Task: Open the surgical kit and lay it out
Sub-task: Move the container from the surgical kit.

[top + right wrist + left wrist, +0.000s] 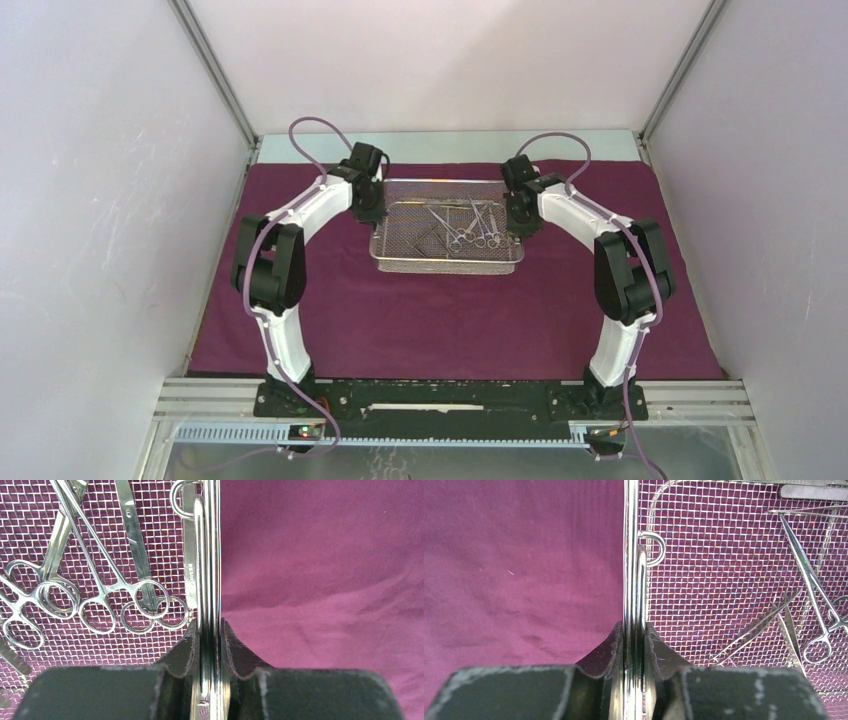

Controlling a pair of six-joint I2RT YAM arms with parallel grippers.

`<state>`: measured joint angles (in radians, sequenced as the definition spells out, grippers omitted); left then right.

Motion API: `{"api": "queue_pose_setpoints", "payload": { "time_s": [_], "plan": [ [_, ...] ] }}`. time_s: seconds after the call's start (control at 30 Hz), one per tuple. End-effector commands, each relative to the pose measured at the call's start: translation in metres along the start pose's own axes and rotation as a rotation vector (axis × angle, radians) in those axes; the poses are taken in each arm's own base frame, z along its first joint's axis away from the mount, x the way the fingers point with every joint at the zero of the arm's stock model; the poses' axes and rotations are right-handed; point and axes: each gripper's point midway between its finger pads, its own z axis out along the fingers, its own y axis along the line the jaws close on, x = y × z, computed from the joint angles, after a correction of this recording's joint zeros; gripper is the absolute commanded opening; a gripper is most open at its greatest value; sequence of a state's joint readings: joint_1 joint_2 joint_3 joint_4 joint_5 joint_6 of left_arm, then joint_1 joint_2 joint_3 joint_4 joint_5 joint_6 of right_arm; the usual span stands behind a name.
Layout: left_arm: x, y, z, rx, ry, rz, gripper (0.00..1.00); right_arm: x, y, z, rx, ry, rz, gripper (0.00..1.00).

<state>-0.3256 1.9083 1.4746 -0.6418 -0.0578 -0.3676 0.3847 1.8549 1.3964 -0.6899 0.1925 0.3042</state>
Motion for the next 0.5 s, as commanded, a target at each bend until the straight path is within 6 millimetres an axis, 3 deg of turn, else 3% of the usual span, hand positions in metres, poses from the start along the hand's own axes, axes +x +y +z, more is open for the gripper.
{"api": "queue_pose_setpoints", "payload": {
  "time_s": [0.0,0.1,0.33,0.47],
  "plan": [
    [-0.035,-0.027,-0.030,0.074,-0.163,-0.040,0.00,-0.046,0.020,-0.020,-0.040,-0.198,0.116,0.00],
    [-0.028,-0.022,-0.029,0.055,-0.160,-0.046,0.00,-0.041,0.021,-0.021,-0.033,-0.204,0.114,0.00],
    [-0.012,-0.020,-0.003,0.037,-0.089,-0.049,0.00,-0.033,0.025,-0.001,-0.034,-0.172,0.098,0.00],
    [-0.005,-0.018,0.004,0.028,-0.055,-0.048,0.00,-0.029,0.023,0.000,-0.024,-0.166,0.100,0.00]
  ]
}}
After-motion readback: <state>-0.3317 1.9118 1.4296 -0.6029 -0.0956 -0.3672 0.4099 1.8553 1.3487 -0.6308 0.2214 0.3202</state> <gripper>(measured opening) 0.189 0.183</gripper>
